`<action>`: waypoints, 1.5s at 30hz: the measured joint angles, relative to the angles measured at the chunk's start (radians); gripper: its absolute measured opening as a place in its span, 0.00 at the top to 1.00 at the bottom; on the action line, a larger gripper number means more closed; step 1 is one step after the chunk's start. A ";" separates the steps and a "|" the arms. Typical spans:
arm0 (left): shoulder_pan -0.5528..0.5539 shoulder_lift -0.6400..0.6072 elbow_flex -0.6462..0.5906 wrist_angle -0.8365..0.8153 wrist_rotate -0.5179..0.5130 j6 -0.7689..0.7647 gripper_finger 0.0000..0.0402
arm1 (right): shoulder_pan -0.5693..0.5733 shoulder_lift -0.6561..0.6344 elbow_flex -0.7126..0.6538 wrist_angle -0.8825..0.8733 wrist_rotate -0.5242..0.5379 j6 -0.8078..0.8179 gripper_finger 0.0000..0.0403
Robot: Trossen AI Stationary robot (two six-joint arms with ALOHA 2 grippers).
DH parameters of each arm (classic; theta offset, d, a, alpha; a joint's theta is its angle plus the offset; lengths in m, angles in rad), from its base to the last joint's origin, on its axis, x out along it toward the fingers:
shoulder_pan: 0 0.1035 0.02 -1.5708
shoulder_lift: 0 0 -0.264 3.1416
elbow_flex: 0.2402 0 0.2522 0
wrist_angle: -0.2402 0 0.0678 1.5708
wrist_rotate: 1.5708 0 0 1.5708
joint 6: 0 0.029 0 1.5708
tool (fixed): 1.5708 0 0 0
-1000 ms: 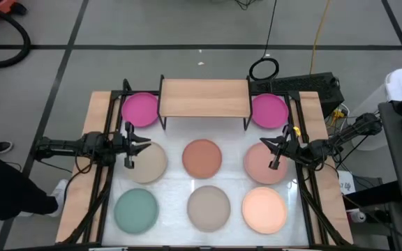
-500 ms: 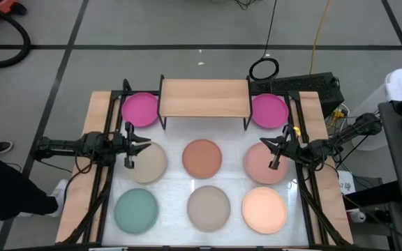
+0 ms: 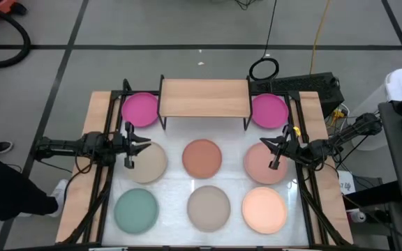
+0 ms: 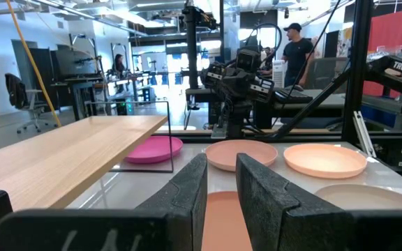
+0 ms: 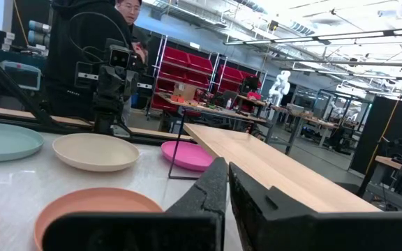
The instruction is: Place and stack plates onto a shelf
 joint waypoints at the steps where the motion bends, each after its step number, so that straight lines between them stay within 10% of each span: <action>1: 0.000 0.000 0.000 0.000 0.000 0.000 0.80 | 0.000 0.000 0.000 0.000 0.000 0.000 0.99; 17: 0.000 0.000 0.000 0.000 0.000 0.000 0.80 | 0.000 0.000 0.000 0.108 -0.080 0.321 0.99; 25: 0.000 0.000 0.000 0.000 0.000 0.000 0.80 | -0.060 0.001 0.034 0.208 -0.077 0.072 0.99; 45: 0.000 0.000 0.000 0.006 0.000 0.000 0.80 | -0.183 0.217 0.506 -0.613 0.102 0.159 0.99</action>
